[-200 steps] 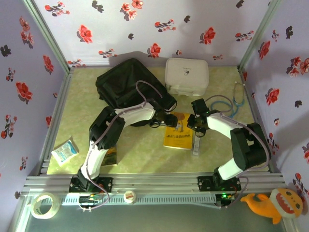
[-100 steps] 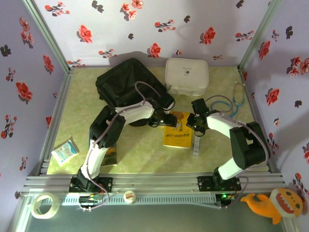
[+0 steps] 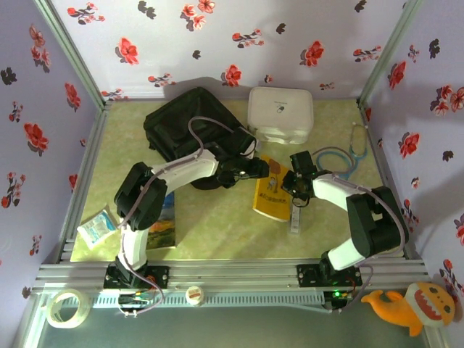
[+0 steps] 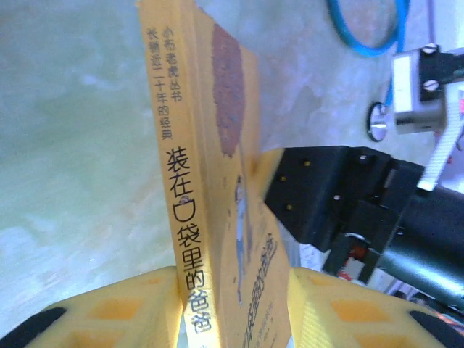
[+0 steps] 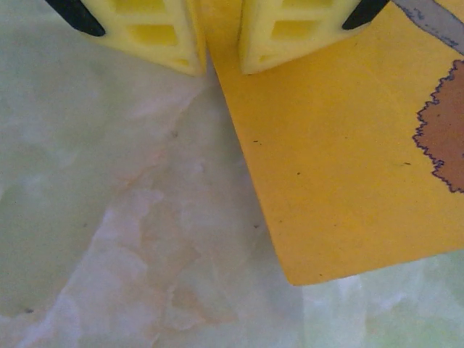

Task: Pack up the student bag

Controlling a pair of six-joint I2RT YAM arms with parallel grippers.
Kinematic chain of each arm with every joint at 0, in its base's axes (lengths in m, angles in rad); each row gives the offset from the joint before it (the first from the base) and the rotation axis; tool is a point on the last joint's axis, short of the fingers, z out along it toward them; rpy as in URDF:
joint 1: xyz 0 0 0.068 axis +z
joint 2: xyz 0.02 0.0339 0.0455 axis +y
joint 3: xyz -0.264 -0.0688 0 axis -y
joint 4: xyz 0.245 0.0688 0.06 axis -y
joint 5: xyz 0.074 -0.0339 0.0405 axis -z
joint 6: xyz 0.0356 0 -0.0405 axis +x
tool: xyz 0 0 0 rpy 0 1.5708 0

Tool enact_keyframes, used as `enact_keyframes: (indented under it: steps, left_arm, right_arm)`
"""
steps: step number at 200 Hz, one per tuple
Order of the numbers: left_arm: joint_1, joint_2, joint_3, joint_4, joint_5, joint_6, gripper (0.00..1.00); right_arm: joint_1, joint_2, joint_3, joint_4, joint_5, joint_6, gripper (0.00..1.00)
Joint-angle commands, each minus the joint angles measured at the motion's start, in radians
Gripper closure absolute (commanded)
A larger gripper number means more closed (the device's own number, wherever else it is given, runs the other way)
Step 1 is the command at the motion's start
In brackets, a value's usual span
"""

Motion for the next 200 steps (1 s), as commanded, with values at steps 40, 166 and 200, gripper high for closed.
enact_keyframes:
  steps: [40,166,200]
  left_arm:
    - [-0.024,0.037,-0.011,0.064,0.092,-0.044,0.64]
    - [0.073,-0.232,-0.140,0.113,-0.002,0.068,1.00]
    - [0.170,-0.396,-0.261,0.189,0.003,0.054,1.00]
  right_arm:
    - [0.008,0.084,-0.058,0.022,-0.072,0.049,0.80]
    - [0.010,-0.151,0.067,-0.065,-0.031,0.079,0.60]
    - [0.043,-0.241,0.101,-0.039,-0.051,0.165,0.47]
